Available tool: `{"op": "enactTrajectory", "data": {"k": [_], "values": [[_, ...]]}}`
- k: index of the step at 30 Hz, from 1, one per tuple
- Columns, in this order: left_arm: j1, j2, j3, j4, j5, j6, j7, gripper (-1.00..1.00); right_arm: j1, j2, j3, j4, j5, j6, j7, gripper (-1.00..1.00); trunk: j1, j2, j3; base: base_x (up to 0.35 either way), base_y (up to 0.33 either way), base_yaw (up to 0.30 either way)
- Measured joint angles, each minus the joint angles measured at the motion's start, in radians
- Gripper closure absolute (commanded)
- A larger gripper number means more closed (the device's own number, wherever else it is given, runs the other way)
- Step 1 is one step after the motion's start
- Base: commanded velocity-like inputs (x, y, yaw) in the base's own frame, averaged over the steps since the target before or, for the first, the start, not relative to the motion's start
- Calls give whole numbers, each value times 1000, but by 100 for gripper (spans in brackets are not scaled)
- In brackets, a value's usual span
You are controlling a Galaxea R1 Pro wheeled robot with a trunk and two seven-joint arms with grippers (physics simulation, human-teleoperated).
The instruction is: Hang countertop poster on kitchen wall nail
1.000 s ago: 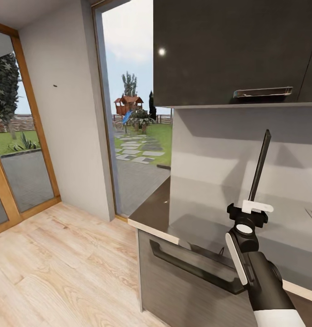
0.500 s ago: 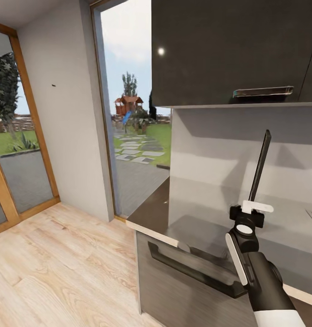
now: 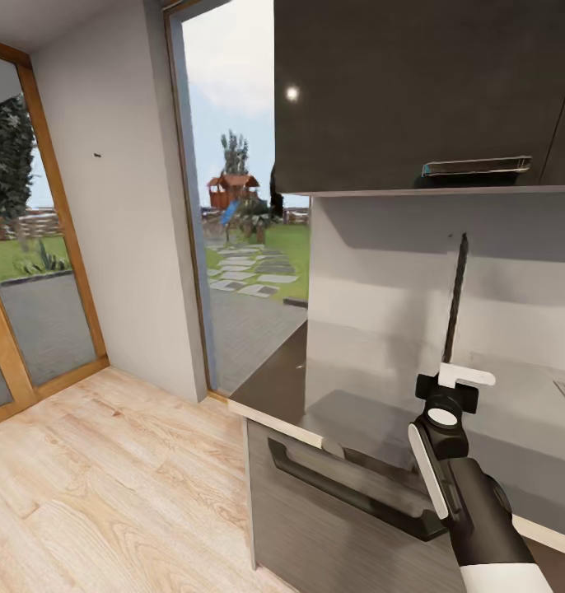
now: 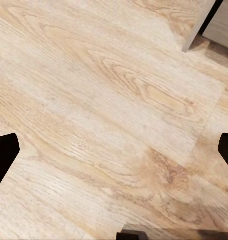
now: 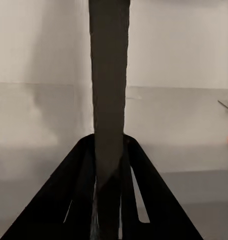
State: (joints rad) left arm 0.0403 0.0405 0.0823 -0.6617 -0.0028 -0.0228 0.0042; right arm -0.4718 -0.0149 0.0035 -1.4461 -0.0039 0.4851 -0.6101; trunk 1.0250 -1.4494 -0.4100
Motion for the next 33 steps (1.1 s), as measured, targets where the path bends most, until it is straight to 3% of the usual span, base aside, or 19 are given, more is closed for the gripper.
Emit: {"op": "enactTrajectory", "data": {"k": [10,11,19,26,33], "values": [[0,1,0,-1,0,0,0,-100,0,0,0,-2,-1,5,-2,100,0,0,0,0,0,0],[0,1,0,-1,0,0,0,-100,-18,12,2,-19,1,26,-5,100,0,0,0,0,0,0],[0,1,0,-1,0,0,0,-100,-44,35,2,-33,-2,104,-4,100,0,0,0,0,0,13],[0,1,0,-1,0,0,0,-100,-45,37,2,-35,-2,113,-4,100,0,0,2,-3,14,216],[0,1,0,-1,0,0,0,-100,-45,37,2,-35,-2,114,-4,100,0,0,4,-52,201,268]]}}
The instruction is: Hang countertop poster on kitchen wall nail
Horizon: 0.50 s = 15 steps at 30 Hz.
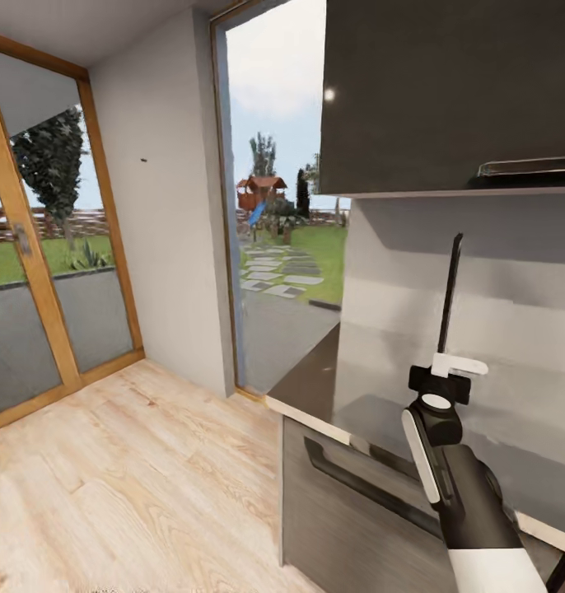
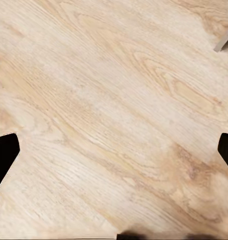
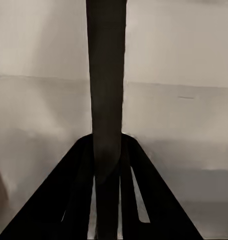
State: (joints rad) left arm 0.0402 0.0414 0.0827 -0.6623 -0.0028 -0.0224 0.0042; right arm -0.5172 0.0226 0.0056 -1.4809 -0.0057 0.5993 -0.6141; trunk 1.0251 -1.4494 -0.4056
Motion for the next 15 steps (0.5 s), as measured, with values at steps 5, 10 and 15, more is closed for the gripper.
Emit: {"op": "enactTrajectory", "data": {"k": [5,10,15], "values": [[0,0,0,0,0,0,0,-100,1,0,0,0,0,0,0,100,0,0,2,-18,277,275],[0,9,1,0,1,0,0,-100,0,0,0,0,0,0,0,100,0,0,4,-45,285,275],[0,14,0,0,1,0,0,-100,1,0,0,0,0,0,0,100,0,0,6,-93,286,275]]}}
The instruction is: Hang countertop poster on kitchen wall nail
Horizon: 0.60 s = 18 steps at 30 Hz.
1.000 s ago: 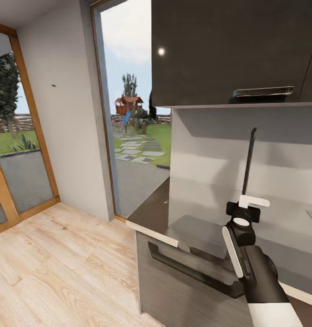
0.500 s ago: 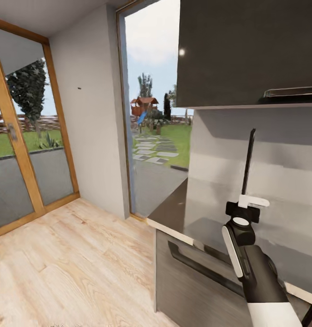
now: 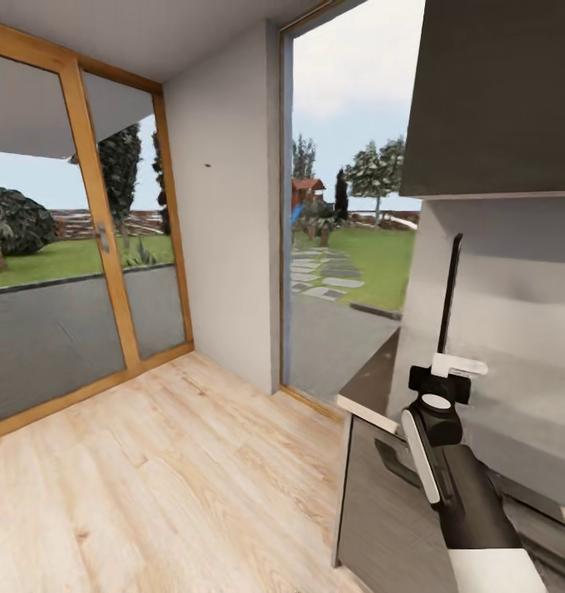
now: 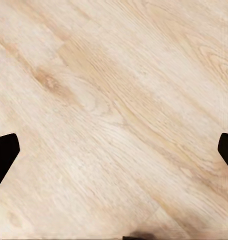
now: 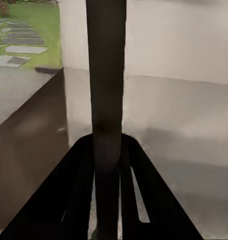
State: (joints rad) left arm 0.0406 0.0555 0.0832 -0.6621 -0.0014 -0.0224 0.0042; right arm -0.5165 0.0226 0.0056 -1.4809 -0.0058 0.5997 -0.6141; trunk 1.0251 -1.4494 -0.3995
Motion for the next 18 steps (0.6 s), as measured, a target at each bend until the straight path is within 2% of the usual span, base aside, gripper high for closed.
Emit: {"op": "enactTrajectory", "data": {"k": [18], "values": [[0,1,0,0,1,0,0,-100,0,0,1,0,0,0,0,100,0,0,7,-102,287,275]]}}
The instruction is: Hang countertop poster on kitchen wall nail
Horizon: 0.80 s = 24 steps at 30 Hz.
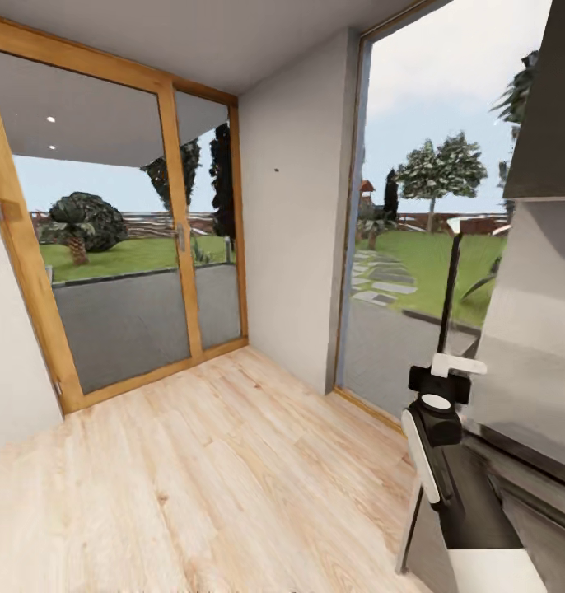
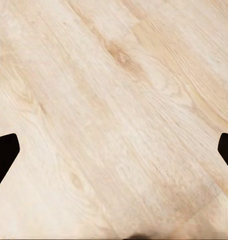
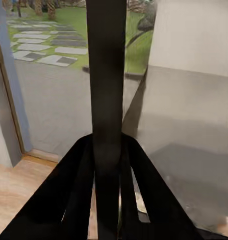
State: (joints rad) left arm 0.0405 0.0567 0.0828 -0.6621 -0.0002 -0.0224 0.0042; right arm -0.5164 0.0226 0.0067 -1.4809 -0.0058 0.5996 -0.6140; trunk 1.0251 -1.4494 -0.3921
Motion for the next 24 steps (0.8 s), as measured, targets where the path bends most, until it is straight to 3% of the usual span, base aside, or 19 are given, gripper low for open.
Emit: {"op": "enactTrajectory", "data": {"k": [8,12,13,15,19,22,24], "values": [[0,0,0,0,0,0,0,-100,0,0,1,1,-1,0,2,100,0,0,3,-89,288,275],[0,0,0,0,0,0,0,-100,1,1,53,1,-3,-1,6,100,0,0,4,-16,283,188],[0,0,0,0,-1,0,1,-100,3,2,84,1,-7,-3,10,100,0,0,5,-4,141,47],[0,0,0,1,-1,0,0,-100,11,1,128,2,-46,-2,71,100,0,0,5,-2,81,27],[0,0,-1,1,-1,0,0,-100,15,-1,147,1,-107,0,196,100,0,0,5,-1,41,14],[-1,0,-1,1,0,0,0,-100,32,-7,155,5,-153,-4,377,100,0,0,5,0,13,4],[0,0,0,1,0,0,-1,-100,82,-15,155,5,-167,-12,530,100,0,0,5,0,4,1]]}}
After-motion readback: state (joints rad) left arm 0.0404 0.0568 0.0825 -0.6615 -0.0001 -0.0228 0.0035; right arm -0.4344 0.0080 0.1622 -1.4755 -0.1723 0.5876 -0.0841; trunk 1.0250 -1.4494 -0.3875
